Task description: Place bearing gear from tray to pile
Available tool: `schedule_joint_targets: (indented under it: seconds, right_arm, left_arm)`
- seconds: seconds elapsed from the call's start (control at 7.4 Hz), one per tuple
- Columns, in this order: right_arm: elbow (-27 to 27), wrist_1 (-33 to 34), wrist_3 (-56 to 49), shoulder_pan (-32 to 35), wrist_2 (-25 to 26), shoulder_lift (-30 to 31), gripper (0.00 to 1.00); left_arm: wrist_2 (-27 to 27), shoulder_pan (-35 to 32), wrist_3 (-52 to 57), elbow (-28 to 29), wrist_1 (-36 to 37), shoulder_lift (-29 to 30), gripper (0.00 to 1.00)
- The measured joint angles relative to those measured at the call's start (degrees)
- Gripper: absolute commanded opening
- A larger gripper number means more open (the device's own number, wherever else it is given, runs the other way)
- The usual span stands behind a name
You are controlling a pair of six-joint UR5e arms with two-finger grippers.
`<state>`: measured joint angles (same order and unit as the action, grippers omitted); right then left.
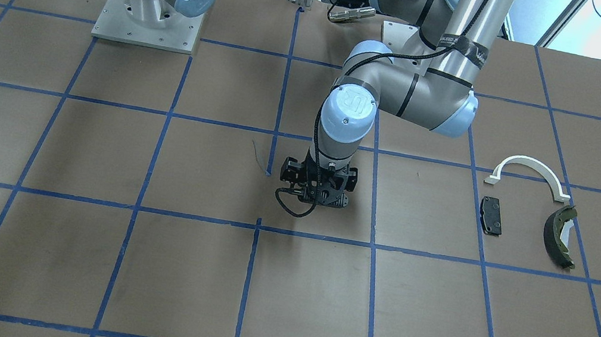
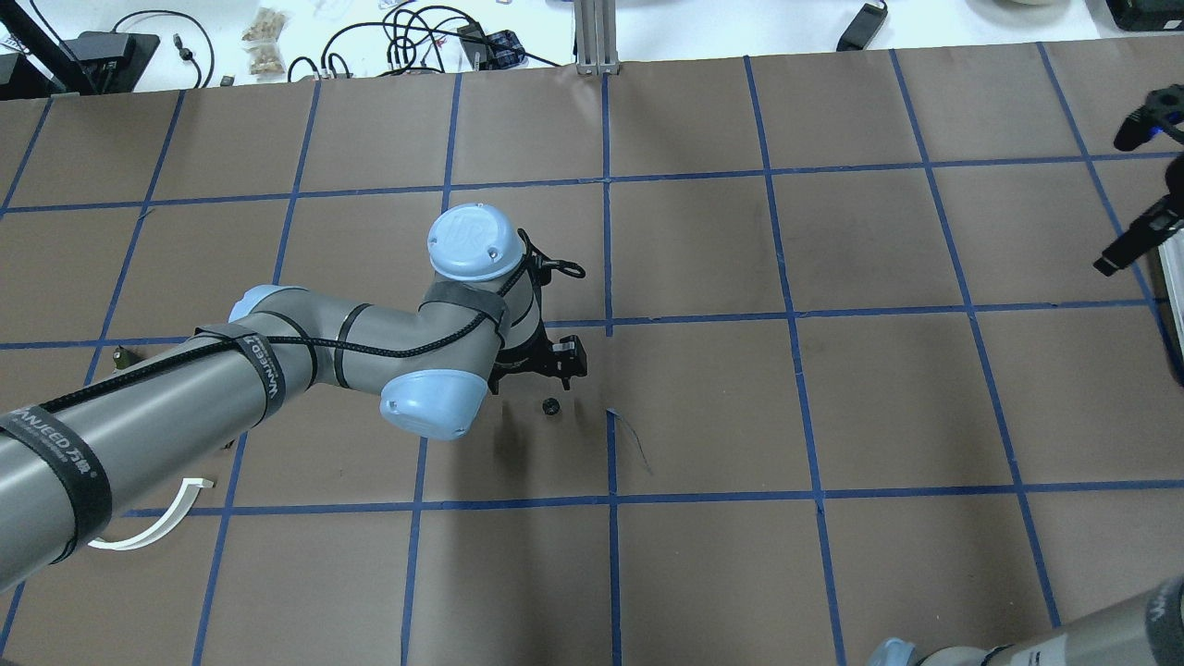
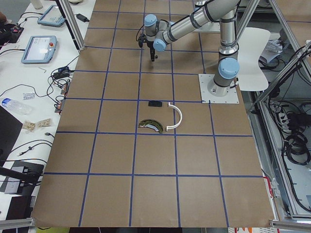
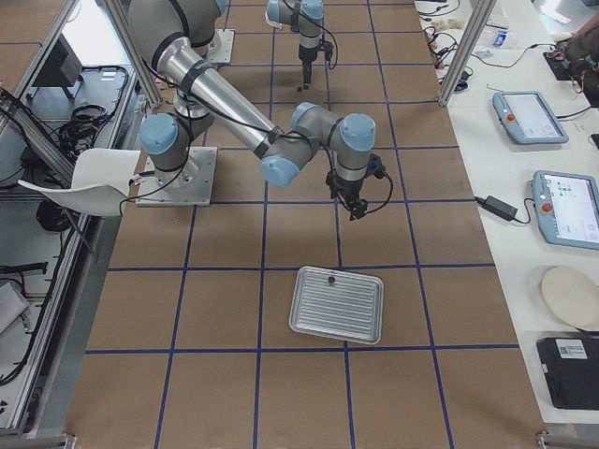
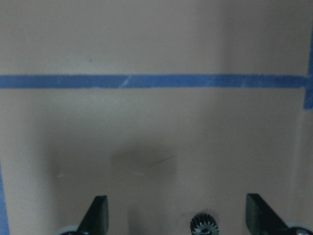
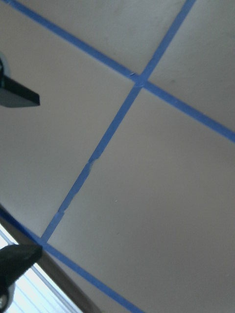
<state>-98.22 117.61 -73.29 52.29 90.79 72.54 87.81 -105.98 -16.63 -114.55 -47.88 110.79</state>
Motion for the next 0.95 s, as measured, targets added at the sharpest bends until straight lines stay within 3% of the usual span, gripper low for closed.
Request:
schedule_joint_targets:
  seconds: [0.14, 0.27, 0.41, 0.54, 0.68, 0.95]
  right_arm:
    - [0.25, 1.93, -5.82, -2.99, -0.03, -1.03, 1.0]
    - [0.37, 5.04, -9.33, -4.56, 0.03, -2.34, 1.0]
    - [0.46, 7.27, -11.38, -5.77, -0.06, -3.83, 1.0]
    - [0.54, 8.55, -13.2, -6.72, -0.24, -4.85, 1.0]
    - [0.56, 9.19, -15.45, -7.35, -0.36, -5.38, 1.0]
    - [0.36, 9.54, -18.53, -8.11, -0.49, -5.74, 1.0]
  left_arm:
    - [0.14, -1.01, -0.24, -0.3, 0.17, 0.25, 1.0]
    - [0.33, -1.98, -0.3, -0.45, 0.22, 0.41, 0.88]
    - [0.47, -2.6, -0.18, -0.56, 0.22, 0.61, 0.65]
    - [0.57, -2.91, 0.07, -0.6, 0.16, 0.79, 0.14]
    - [0.69, -3.02, 0.25, -0.58, 0.13, 0.87, 0.0]
    - [0.84, -3.07, 0.41, -0.51, 0.21, 0.79, 0.0]
